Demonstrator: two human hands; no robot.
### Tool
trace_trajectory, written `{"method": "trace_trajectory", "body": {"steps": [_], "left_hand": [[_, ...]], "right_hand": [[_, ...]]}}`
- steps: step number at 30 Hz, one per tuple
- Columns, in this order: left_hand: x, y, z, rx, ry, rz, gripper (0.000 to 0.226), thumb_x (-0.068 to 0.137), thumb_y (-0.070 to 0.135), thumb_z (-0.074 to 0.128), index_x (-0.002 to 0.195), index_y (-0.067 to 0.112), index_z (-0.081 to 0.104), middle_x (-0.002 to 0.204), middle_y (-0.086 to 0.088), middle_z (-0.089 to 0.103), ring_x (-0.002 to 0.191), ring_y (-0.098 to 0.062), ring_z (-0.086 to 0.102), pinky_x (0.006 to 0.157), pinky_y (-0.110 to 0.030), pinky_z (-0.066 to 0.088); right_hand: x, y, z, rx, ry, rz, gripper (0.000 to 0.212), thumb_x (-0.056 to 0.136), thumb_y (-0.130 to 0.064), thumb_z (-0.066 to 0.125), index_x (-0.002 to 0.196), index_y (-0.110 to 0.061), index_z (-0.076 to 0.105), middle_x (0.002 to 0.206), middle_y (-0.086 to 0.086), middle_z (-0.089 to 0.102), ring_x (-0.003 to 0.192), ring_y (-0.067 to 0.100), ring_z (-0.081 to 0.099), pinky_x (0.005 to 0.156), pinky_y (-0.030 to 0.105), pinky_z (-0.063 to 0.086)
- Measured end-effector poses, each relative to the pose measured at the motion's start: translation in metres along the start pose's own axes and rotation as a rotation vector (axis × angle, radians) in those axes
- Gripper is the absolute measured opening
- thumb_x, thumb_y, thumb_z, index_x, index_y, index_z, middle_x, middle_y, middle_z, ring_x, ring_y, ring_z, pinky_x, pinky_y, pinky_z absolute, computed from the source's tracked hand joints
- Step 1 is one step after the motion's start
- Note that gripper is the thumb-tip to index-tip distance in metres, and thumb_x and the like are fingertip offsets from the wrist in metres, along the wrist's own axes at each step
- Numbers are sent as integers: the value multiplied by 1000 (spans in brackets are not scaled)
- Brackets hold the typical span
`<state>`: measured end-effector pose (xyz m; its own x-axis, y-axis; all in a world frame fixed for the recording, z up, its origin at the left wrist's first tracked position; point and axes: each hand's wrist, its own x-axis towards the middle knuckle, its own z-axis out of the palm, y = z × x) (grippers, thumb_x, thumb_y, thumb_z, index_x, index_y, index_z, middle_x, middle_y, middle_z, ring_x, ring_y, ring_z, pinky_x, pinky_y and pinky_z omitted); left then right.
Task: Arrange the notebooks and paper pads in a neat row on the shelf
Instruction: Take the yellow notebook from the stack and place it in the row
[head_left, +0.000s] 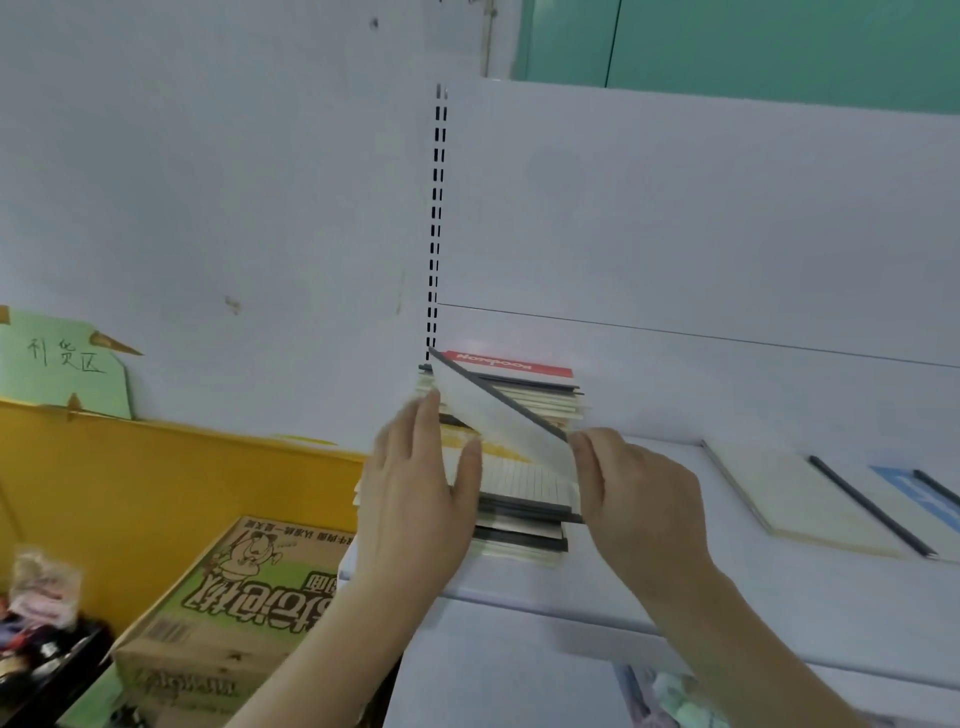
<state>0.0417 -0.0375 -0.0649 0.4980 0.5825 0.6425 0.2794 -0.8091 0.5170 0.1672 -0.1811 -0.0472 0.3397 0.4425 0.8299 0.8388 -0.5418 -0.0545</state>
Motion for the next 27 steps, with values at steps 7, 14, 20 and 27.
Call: {"method": "trace_trajectory", "body": {"steps": [7, 14, 20, 27], "left_hand": [[-1, 28, 7, -780, -281, -478, 42, 99, 48, 47, 133, 24, 47, 101, 4, 75, 96, -16, 71, 93, -48, 55], [-8, 14, 2, -730, -31, -675, 20, 99, 15, 42, 108, 22, 59, 87, -6, 70, 82, -28, 67, 74, -49, 60], [-9, -6, -25, -682, 8, -700, 34, 105, 25, 39, 137, 33, 47, 99, 7, 68, 89, -20, 67, 81, -55, 58], [-16, -19, -49, -565, 12, -520, 47, 106, 23, 38, 147, 44, 34, 87, 11, 70, 82, -28, 65, 81, -53, 55]], "right_hand": [[-28, -31, 4, 290, -43, -159, 31, 101, -28, 40, 92, -17, 67, 82, -6, 67, 73, 14, 59, 64, 29, 48], [-31, -23, 4, 431, -257, -203, 41, 104, -38, 32, 120, -19, 65, 118, -9, 67, 117, 7, 55, 100, 23, 41], [-15, 6, 25, 276, -479, 71, 42, 102, -27, 34, 142, -18, 43, 149, -2, 40, 138, 12, 32, 110, 18, 20], [-8, 11, 33, 217, -731, -98, 49, 98, -49, 41, 138, -23, 51, 149, -6, 42, 136, 13, 35, 113, 26, 25]]}}
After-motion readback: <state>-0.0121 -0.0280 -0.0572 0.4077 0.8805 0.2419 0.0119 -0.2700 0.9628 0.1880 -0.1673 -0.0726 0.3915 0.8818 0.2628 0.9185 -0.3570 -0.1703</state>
